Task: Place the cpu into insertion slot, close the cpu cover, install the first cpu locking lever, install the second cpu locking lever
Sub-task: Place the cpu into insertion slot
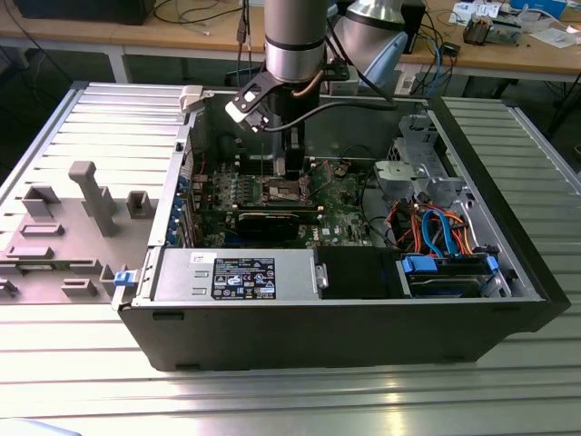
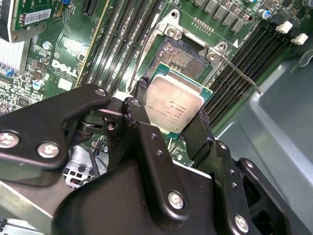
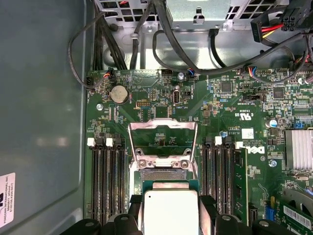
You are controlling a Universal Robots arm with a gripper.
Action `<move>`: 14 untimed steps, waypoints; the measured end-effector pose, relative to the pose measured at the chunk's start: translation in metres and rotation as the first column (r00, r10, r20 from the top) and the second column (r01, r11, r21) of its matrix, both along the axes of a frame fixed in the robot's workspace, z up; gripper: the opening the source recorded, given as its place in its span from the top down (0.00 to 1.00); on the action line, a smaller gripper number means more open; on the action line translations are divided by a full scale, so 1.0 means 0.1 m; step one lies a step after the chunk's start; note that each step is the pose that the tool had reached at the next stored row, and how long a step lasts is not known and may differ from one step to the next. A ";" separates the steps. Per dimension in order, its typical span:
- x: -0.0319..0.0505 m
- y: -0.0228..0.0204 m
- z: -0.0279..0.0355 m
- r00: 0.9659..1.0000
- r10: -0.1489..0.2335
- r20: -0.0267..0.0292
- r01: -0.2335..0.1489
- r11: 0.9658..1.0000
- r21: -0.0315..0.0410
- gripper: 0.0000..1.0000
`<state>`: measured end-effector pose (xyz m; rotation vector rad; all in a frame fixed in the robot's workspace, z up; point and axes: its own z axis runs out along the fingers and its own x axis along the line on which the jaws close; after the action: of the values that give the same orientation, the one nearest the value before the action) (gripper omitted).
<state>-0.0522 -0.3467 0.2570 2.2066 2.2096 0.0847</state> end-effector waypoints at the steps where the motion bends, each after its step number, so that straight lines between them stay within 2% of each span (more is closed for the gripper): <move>1: 0.000 0.000 0.000 1.000 0.000 0.000 0.000 1.000 0.000 0.46; 8: -0.007 0.000 -0.016 1.000 0.000 0.000 0.000 1.000 0.000 0.46; 14: -0.022 0.000 -0.065 1.000 0.000 0.000 0.000 1.000 0.000 0.46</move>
<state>-0.0544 -0.3467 0.2505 2.2068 2.2094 0.0847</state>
